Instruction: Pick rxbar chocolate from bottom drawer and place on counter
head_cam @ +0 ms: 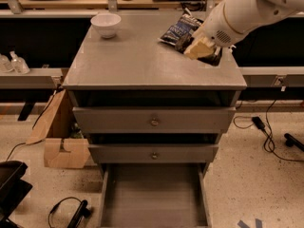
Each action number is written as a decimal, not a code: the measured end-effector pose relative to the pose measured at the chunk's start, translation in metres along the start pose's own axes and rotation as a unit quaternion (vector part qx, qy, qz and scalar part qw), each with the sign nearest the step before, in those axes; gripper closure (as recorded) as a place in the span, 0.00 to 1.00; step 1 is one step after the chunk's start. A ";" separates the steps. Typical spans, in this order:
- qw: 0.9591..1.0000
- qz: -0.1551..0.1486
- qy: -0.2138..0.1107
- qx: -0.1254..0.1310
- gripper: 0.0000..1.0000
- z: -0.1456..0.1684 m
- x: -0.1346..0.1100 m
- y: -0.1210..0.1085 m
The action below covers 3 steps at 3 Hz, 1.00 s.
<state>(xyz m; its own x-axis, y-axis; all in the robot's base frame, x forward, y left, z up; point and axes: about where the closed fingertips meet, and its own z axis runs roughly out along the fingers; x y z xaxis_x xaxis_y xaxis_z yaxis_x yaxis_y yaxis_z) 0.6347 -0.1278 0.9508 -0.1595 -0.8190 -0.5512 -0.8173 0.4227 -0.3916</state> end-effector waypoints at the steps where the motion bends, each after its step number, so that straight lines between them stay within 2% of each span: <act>1: 0.998 0.031 -0.029 0.035 1.00 0.010 0.017 -0.070; 2: 0.997 0.057 -0.044 0.023 1.00 0.040 0.036 -0.097; 3: 0.997 0.056 -0.046 0.022 0.74 0.046 0.034 -0.099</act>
Offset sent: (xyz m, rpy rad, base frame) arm 0.1380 -0.0795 -0.0314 0.1925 -0.0054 -0.0943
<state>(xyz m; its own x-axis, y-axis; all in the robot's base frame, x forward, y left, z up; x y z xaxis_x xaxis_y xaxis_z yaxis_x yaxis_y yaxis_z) 0.7361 -0.1799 0.9368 -0.1954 -0.7267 -0.6586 -0.7719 0.5282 -0.3538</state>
